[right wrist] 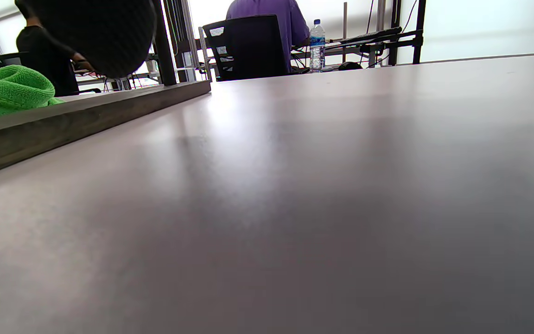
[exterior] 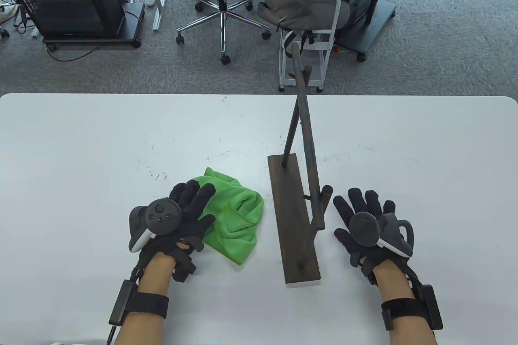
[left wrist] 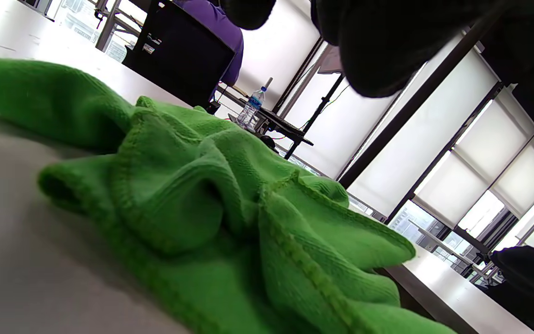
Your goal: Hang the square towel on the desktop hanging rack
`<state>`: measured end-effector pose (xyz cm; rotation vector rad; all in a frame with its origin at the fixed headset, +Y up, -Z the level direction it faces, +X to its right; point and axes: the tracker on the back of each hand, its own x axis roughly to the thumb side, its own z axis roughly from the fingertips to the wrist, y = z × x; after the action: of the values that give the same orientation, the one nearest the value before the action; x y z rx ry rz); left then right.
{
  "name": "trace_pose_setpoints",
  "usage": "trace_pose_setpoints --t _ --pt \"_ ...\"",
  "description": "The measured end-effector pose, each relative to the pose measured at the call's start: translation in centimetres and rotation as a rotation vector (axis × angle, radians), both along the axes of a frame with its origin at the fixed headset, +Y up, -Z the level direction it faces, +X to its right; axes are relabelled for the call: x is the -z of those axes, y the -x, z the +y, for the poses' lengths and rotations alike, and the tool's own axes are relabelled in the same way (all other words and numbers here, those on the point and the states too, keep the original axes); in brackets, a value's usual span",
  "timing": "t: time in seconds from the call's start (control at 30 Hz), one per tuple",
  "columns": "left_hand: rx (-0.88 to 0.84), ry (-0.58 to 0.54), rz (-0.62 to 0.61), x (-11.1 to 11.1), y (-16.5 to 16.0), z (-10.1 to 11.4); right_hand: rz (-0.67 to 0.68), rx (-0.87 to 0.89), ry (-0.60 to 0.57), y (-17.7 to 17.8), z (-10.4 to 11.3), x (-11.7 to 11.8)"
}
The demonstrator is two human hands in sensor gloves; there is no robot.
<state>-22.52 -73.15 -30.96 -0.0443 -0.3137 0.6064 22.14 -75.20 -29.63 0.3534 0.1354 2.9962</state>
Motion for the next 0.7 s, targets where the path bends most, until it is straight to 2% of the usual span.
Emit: trace_pose_setpoints --t 0.47,0.6,0.7 --pt "0.070 -0.051 -0.124 -0.5 -2.5 1.4 0.000 0.029 0.010 -0.1 -0.1 0.0" --pt "0.153 -0.037 -0.175 -0.5 -3.8 1.2 -0.004 0.031 0.020 -0.1 -0.3 0.1" --pt "0.289 0.003 -0.221 -0.4 -5.2 0.6 -0.010 0.032 0.013 -0.2 0.0 0.0"
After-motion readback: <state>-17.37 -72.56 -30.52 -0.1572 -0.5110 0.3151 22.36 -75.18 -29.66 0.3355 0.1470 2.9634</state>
